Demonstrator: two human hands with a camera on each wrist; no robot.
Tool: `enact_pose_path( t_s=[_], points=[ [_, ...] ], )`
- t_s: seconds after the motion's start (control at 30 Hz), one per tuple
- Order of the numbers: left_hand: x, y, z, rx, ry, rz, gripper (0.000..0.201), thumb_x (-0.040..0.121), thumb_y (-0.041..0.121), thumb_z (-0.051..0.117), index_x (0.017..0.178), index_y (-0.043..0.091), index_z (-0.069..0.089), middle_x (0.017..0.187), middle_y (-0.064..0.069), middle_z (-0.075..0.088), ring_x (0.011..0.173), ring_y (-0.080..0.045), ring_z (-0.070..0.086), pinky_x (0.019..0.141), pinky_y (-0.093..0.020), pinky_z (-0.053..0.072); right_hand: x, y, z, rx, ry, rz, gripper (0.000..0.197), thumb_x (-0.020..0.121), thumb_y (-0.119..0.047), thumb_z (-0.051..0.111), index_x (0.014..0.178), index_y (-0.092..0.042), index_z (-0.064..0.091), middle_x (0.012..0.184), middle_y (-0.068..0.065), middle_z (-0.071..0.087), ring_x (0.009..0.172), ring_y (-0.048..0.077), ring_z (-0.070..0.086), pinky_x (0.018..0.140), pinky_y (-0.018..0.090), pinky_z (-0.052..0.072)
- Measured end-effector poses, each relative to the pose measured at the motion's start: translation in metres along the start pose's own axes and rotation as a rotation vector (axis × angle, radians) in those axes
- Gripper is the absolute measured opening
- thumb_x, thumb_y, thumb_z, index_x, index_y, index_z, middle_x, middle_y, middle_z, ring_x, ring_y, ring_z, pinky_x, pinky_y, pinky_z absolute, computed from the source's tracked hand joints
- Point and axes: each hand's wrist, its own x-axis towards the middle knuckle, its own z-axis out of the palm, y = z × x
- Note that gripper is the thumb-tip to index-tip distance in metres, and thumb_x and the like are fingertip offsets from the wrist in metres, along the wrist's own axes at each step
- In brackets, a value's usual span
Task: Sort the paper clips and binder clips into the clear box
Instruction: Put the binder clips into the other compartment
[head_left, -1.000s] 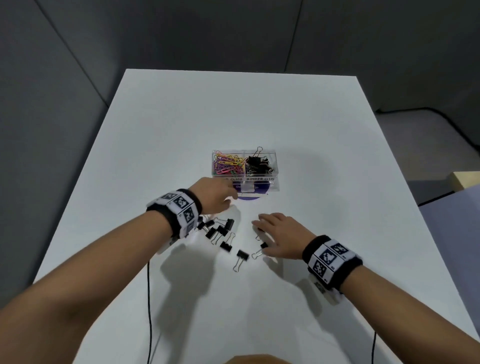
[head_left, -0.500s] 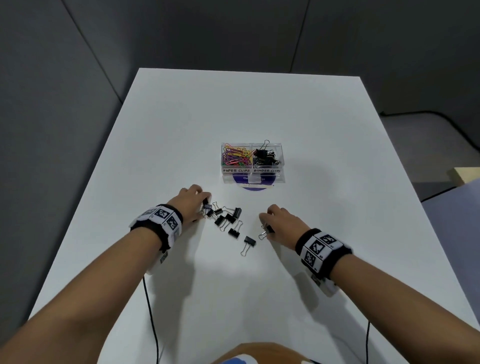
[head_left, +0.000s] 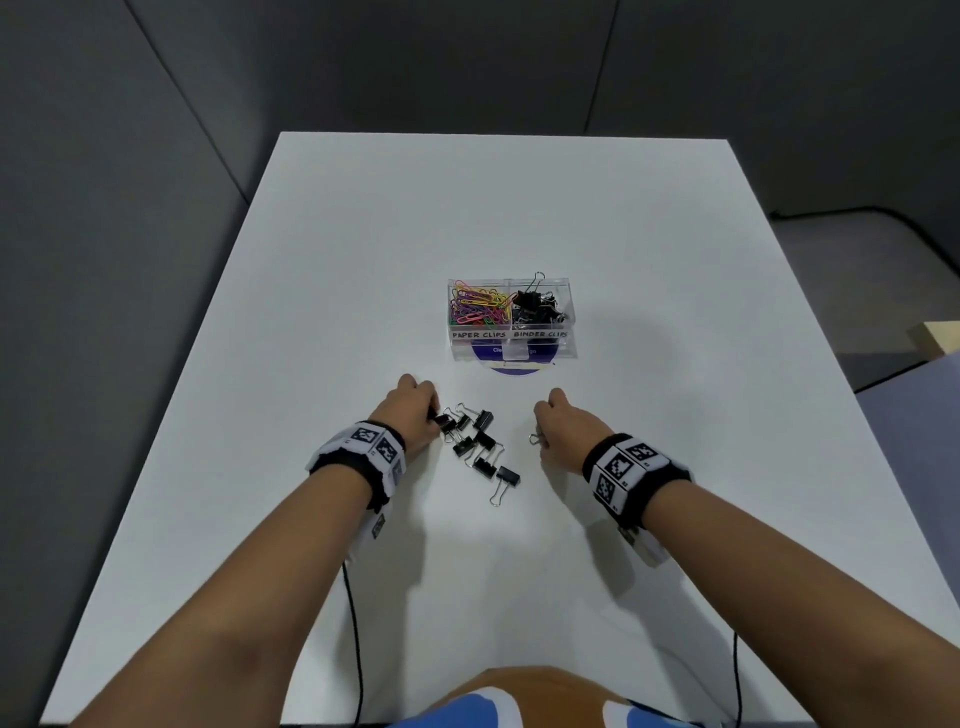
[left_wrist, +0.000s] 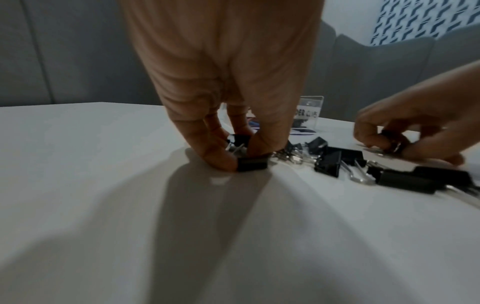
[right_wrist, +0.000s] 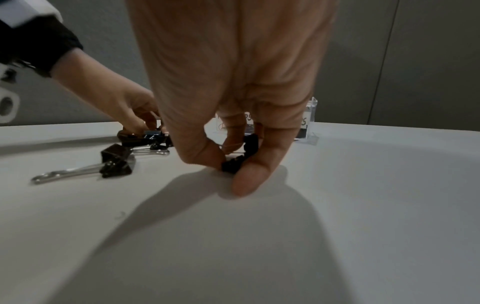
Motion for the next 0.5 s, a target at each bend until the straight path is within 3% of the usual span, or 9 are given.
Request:
enact_pose_path(
  t_s=[0.07, 0.2, 0.27, 0.37, 0.5],
  points=[
    [-0.003, 0.014, 0.007, 0.004, 0.010, 0.013, 0.029, 0.085, 0.015, 0.061, 0.111, 0.005, 0.052, 0.121, -0.016, 0.042, 0.102, -0.032, 0.055, 0.088, -0.036, 0.047, 0.004, -0.001, 0.000, -0.007, -0.015, 0.015, 0.025, 0.085, -0.008, 0.053, 0.109, -0.001, 0.048, 0.122, 0.016, 0.039, 0.072, 0.029, 0.050, 0.067, 0.037, 0.048],
    [-0.007, 0.051, 0.028, -0.074, 0.044, 0.048, 0.026, 0.085, 0.015, 0.060, 0.109, 0.005, 0.053, 0.118, -0.015, 0.043, 0.099, -0.032, 0.056, 0.086, -0.037, 0.049, 0.006, -0.007, -0.001, -0.036, -0.017, 0.027, 0.035, 0.085, -0.009, 0.053, 0.118, -0.004, 0.042, 0.123, 0.015, 0.039, 0.089, 0.038, 0.061, 0.064, 0.034, 0.040],
    [-0.005, 0.063, 0.033, -0.130, 0.047, 0.033, 0.024, 0.084, 0.013, 0.059, 0.106, 0.006, 0.053, 0.118, -0.015, 0.042, 0.097, -0.032, 0.056, 0.085, -0.039, 0.050, 0.006, -0.008, -0.002, -0.013, -0.006, 0.036, 0.035, 0.087, -0.011, 0.049, 0.121, -0.007, 0.040, 0.123, 0.015, 0.039, 0.086, 0.037, 0.060, 0.064, 0.034, 0.038],
    [0.001, 0.065, 0.028, -0.171, 0.033, 0.006, 0.018, 0.090, 0.014, 0.049, 0.106, 0.006, 0.052, 0.119, -0.014, 0.041, 0.096, -0.032, 0.057, 0.087, -0.038, 0.051, 0.005, -0.002, -0.004, 0.049, -0.016, 0.058, 0.025, 0.091, -0.013, 0.042, 0.114, -0.005, 0.044, 0.121, 0.015, 0.039, 0.079, 0.034, 0.055, 0.067, 0.036, 0.040],
    [0.006, 0.046, 0.013, -0.121, -0.008, 0.033, 0.022, 0.094, 0.007, 0.038, 0.110, 0.002, 0.051, 0.116, -0.014, 0.042, 0.083, -0.026, 0.051, 0.083, -0.033, 0.044, 0.002, 0.013, -0.012, 0.122, -0.027, 0.099, 0.024, 0.093, -0.013, 0.037, 0.107, 0.000, 0.051, 0.115, 0.016, 0.046, 0.092, 0.034, 0.057, 0.075, 0.036, 0.040]
  ],
)
